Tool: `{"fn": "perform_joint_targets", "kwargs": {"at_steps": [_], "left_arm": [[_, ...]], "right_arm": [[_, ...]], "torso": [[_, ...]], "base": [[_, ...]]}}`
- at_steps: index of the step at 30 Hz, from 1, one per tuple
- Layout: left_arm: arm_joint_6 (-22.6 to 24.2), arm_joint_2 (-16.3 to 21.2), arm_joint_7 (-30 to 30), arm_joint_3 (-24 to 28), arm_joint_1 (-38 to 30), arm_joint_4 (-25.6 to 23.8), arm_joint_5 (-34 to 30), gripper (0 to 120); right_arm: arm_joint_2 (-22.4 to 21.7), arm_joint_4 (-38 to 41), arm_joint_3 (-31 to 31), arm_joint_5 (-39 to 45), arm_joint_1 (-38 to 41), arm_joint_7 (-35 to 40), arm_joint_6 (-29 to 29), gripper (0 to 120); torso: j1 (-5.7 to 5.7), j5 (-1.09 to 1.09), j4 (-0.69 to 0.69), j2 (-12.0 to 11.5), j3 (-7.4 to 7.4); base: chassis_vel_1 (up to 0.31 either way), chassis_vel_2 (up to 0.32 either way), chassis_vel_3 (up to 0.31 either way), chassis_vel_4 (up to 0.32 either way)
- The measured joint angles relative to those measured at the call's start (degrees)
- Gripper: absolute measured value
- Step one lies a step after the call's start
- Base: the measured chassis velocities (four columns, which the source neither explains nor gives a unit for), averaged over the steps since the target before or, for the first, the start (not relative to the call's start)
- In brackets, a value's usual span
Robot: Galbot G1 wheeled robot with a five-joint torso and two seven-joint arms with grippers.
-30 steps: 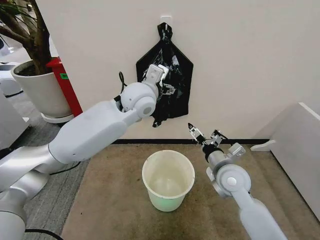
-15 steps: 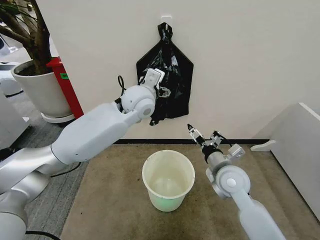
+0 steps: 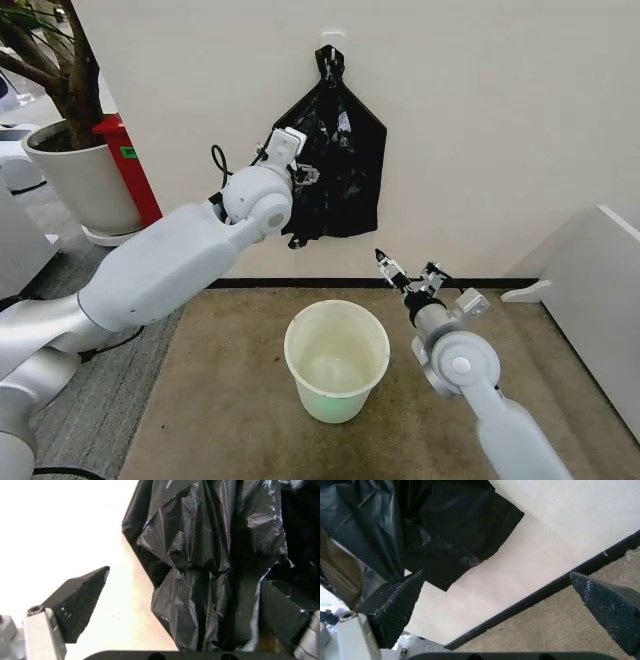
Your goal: Place the garbage bag over the trash bin.
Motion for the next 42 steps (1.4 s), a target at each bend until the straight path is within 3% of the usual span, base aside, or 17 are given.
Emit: {"fn": "perform_joint_targets", "kwargs": {"at_steps": [6, 14, 31, 36, 42], "left_arm": [[0.0, -0.8, 0.6, 0.1, 0.0, 0.6, 0.0, 93], [0.0, -2.0, 1.1, 0.8, 0.0, 1.2, -0.1, 63], [0.0, -1.0, 0.8, 0.5, 0.6, 0.7, -0.9, 1], [0.0, -0.8, -0.2, -0.5, 1.2, -0.1, -2.2, 0], [-1.3, 0.4, -2.6, -2.9, 1.5, -3.1, -8.4, 0]], "right_arm": [[0.1, -0.1, 0.0, -0.6, -0.1, -0.1, 0.0, 100], [-0.1, 0.0, 0.7, -1.2, -0.5, -0.1, 0.1, 100], [-1.0, 0.5, 3.0, -1.4, -0.9, -0.7, 0.3, 100], [-1.9, 1.3, 4.7, -1.6, -0.9, -1.0, 0.3, 100], [-3.5, 4.9, 5.8, -3.6, -1.0, -2.3, 0.4, 100]], "torso": [[0.0, 0.01, -0.02, 0.0, 0.0], [0.0, 0.02, -0.02, 0.0, 0.0], [0.0, 0.01, -0.01, 0.0, 0.0], [0.0, 0.01, -0.01, 0.0, 0.0], [0.0, 0.01, -0.02, 0.0, 0.0]], "base": [[0.0, 0.0, 0.0, 0.0], [0.0, 0.0, 0.0, 0.0], [0.0, 0.0, 0.0, 0.0], [0.0, 0.0, 0.0, 0.0], [0.0, 0.0, 0.0, 0.0]]}}
